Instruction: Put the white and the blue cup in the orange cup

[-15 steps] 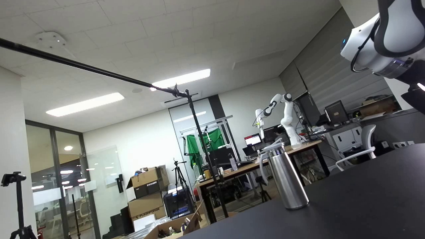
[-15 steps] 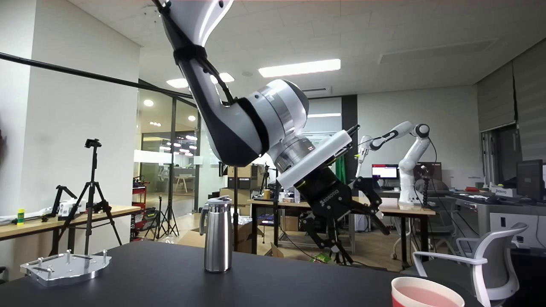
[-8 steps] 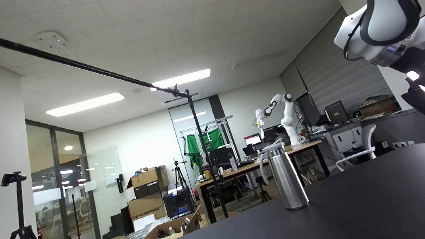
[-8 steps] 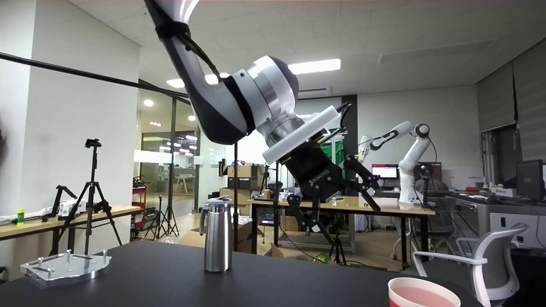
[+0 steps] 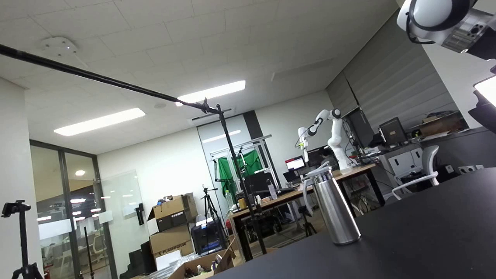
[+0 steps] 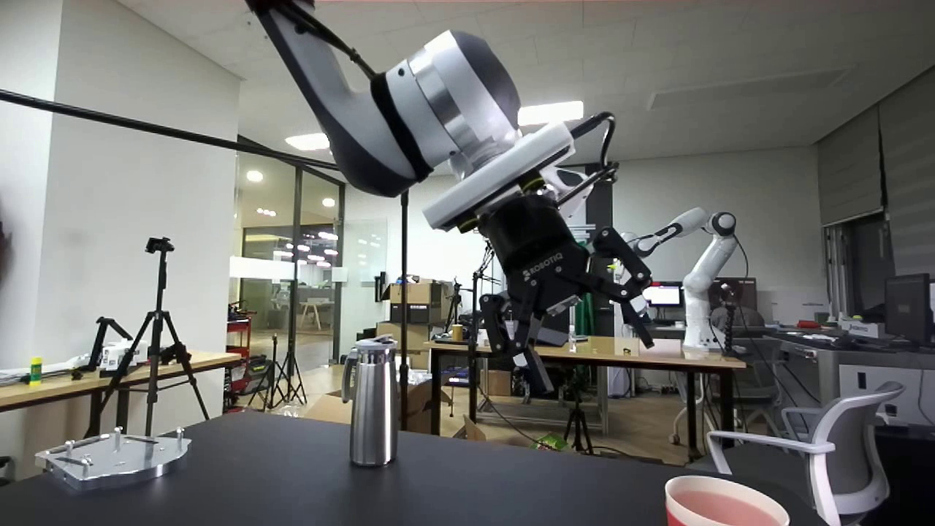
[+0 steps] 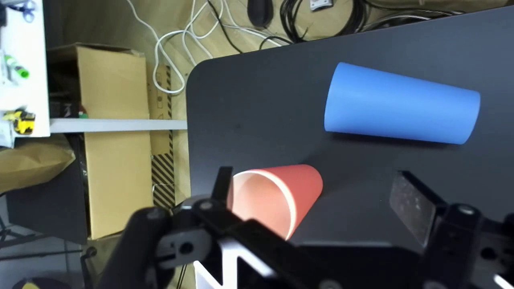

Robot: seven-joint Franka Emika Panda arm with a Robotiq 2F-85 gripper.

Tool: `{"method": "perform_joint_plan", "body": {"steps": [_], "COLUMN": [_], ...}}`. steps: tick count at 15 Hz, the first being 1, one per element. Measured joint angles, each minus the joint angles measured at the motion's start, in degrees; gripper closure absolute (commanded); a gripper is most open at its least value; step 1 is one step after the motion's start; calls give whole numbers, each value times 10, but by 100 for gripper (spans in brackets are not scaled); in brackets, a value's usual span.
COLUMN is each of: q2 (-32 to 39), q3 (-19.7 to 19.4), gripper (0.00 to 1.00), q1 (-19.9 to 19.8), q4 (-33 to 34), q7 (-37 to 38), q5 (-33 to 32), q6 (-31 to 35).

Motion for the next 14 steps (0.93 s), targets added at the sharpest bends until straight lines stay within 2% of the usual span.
{"method": "perform_joint_plan", "body": {"steps": [6, 11, 14], "q2": [10, 57, 85], "q3": [-36, -56, -59], "gripper": [0, 0, 0], "q1": [-42, -67, -76], "q4": [9, 31, 35], "q7": [-34, -54, -69], "q5": [130, 195, 211], "q6": [32, 69, 84]}}
